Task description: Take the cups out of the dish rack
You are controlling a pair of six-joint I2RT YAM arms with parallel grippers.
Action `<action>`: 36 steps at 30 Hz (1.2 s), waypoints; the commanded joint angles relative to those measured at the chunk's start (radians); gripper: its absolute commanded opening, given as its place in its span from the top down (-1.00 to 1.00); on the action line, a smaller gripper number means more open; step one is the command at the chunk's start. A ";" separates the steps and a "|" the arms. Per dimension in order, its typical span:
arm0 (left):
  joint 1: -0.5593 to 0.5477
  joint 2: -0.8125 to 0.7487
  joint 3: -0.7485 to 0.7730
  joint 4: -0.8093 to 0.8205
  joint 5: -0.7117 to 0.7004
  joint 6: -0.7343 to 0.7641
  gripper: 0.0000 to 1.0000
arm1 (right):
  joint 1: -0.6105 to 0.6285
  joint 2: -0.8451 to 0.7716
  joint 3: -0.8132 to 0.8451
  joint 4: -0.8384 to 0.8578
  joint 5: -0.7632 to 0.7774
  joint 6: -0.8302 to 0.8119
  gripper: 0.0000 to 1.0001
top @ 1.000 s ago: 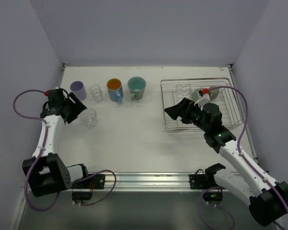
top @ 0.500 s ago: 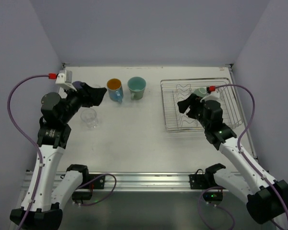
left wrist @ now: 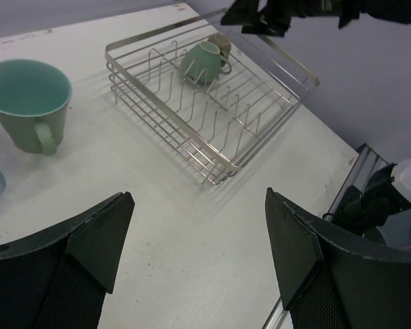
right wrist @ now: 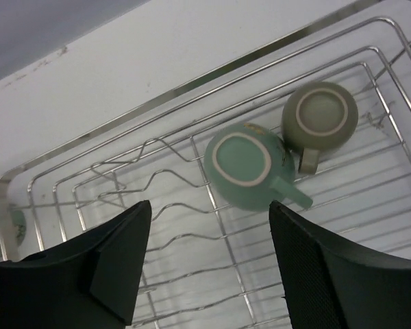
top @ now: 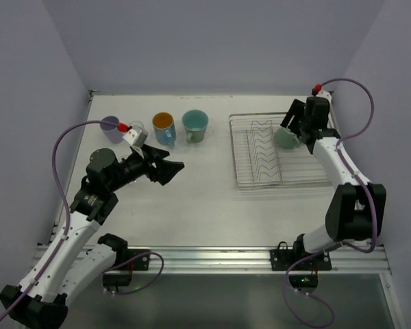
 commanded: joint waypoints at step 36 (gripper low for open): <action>-0.276 -0.075 0.005 -0.054 -0.199 0.155 -0.70 | -0.015 0.543 0.501 -0.377 0.007 -0.307 -0.72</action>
